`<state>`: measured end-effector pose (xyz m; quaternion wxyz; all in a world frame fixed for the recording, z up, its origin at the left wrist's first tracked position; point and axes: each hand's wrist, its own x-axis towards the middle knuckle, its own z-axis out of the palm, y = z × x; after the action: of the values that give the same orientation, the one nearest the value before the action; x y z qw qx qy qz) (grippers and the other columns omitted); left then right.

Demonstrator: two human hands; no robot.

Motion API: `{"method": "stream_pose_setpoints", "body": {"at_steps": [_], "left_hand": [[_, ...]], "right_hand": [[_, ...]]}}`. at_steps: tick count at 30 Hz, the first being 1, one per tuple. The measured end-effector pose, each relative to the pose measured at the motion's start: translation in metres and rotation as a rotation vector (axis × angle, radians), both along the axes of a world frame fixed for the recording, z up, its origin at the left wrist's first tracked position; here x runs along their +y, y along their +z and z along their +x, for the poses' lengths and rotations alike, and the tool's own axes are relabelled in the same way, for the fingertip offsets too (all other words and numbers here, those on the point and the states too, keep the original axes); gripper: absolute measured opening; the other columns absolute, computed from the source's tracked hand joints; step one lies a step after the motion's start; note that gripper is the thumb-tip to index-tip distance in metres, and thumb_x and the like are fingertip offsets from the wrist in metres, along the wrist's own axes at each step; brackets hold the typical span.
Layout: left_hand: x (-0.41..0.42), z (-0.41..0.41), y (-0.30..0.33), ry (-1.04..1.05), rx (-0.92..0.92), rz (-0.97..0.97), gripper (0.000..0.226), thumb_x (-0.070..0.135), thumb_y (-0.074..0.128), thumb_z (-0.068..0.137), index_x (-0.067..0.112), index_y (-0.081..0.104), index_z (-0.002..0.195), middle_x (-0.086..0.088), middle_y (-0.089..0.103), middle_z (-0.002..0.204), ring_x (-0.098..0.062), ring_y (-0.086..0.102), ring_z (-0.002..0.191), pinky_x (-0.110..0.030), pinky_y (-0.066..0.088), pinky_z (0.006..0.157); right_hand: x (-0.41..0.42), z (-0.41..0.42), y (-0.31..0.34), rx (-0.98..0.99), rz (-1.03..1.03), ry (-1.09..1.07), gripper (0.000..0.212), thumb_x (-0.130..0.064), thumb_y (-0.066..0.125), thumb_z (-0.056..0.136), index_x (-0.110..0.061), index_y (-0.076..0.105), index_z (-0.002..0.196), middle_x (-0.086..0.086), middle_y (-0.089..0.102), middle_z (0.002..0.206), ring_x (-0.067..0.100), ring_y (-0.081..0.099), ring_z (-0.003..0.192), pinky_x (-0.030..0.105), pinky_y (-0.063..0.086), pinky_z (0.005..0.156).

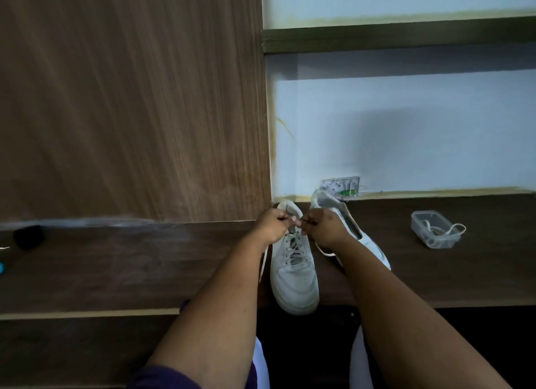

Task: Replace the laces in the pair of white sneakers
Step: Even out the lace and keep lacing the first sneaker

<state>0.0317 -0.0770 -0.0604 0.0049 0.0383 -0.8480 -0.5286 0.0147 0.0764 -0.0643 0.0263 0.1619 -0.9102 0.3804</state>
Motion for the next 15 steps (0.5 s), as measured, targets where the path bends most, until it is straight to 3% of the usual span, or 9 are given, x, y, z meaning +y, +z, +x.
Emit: {"method": "stream_pose_setpoints", "body": {"at_steps": [3, 6, 9, 12, 13, 15], "left_hand": [[-0.016, -0.002, -0.003, 0.053, -0.013, -0.079, 0.018, 0.019, 0.068, 0.089, 0.02, 0.059, 0.073, -0.002, 0.062, 0.088, -0.017, 0.057, 0.088, -0.031, 0.048, 0.081], [-0.03, -0.002, -0.006, 0.117, -0.098, -0.198, 0.024, 0.017, 0.065, 0.091, 0.016, 0.055, 0.069, -0.005, 0.059, 0.084, -0.018, 0.053, 0.083, -0.027, 0.04, 0.073], [-0.031, -0.001, -0.005, 0.066, -0.268, -0.295, 0.016, 0.015, 0.06, 0.093, 0.007, 0.061, 0.079, -0.004, 0.056, 0.073, -0.015, 0.051, 0.066, -0.026, 0.04, 0.062], [-0.028, 0.012, 0.002, -0.083, -0.517, -0.289, 0.026, 0.012, 0.045, 0.099, 0.005, 0.058, 0.077, -0.007, 0.06, 0.071, -0.01, 0.054, 0.041, -0.017, 0.041, 0.041], [-0.026, 0.018, 0.007, -0.155, -0.575, -0.27, 0.026, 0.012, 0.042, 0.1, 0.006, 0.058, 0.079, -0.008, 0.062, 0.073, -0.009, 0.056, 0.04, -0.014, 0.04, 0.038], [-0.02, 0.023, 0.014, -0.254, -0.601, -0.235, 0.023, 0.015, 0.041, 0.1, 0.01, 0.058, 0.086, -0.006, 0.064, 0.078, -0.009, 0.06, 0.049, -0.014, 0.041, 0.043]], "right_hand": [[0.015, -0.005, 0.003, 0.011, 0.097, -0.122, 0.018, -0.025, 0.066, 0.088, -0.013, 0.064, 0.075, 0.008, 0.066, 0.076, 0.019, 0.059, 0.072, 0.025, 0.044, 0.07], [0.017, -0.006, 0.0, -0.073, 0.278, -0.199, 0.027, -0.03, 0.056, 0.094, -0.008, 0.068, 0.103, 0.008, 0.067, 0.107, 0.023, 0.061, 0.1, 0.024, 0.043, 0.078], [0.007, -0.007, -0.002, -0.243, 0.106, -0.281, 0.029, -0.028, 0.052, 0.094, -0.006, 0.064, 0.109, 0.012, 0.065, 0.111, 0.027, 0.06, 0.105, 0.025, 0.04, 0.074], [-0.002, -0.003, 0.004, -0.52, -0.292, -0.216, 0.024, -0.018, 0.05, 0.093, 0.001, 0.064, 0.096, 0.017, 0.071, 0.09, 0.03, 0.068, 0.086, 0.032, 0.051, 0.078], [-0.004, 0.001, 0.007, -0.624, -0.461, -0.19, 0.019, -0.014, 0.05, 0.092, 0.0, 0.062, 0.091, 0.017, 0.071, 0.081, 0.028, 0.068, 0.075, 0.03, 0.052, 0.07], [-0.009, 0.007, 0.01, -0.754, -0.599, -0.133, 0.014, -0.012, 0.05, 0.093, -0.005, 0.06, 0.085, 0.012, 0.065, 0.071, 0.022, 0.062, 0.062, 0.021, 0.045, 0.056]]}}
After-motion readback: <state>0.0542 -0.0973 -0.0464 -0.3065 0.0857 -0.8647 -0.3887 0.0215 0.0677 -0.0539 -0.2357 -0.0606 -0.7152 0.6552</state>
